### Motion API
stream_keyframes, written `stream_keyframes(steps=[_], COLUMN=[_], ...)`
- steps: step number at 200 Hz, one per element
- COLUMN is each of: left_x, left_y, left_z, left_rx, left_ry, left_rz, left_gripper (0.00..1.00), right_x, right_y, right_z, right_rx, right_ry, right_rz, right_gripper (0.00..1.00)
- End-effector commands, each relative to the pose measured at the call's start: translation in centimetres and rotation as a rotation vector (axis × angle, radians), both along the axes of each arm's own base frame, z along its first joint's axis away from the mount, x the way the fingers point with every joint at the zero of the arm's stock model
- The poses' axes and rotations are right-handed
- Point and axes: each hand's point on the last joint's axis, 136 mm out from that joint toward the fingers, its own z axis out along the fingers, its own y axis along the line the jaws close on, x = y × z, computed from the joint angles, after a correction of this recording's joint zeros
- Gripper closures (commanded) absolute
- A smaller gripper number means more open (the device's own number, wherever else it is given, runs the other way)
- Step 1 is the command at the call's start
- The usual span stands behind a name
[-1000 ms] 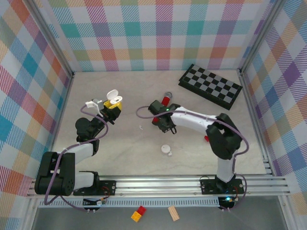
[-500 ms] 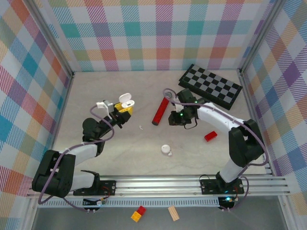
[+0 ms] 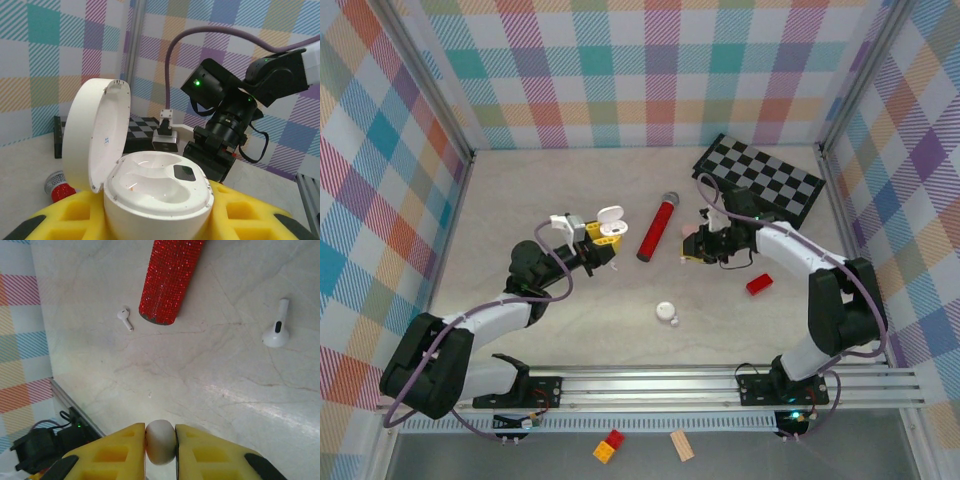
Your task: Insert the wireless bluetooth earbuds into the charging case
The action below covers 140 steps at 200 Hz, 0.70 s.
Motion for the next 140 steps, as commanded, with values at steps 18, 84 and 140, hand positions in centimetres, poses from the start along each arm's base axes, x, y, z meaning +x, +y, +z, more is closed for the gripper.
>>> stream_keyframes(steps=[18,84,140], left_x=[-0.2,0.7,1.6], left_y=[-1.2,-3.5,-5.5], left_z=[1.1,0.4,-0.4], left_rx=[-0.017,-0.006,0.031], left_ry=[-0.071,-0.125,-0.167], left_rz=[-0.038,-0.017,0.035], left_gripper=[0.68,0.68,0.69], right_x=[-0.1,-1.3,-2.4], right_y=[0.5,0.8,0.5], right_z=[2.6,6.2,11.1], right_rx=[0.162,0.296,0.343], right_ry=[0.005,-0.008,-0.124], right_rz=[-0.021,-0.037,-0.025], right_gripper=[0.79,0.79,0.78])
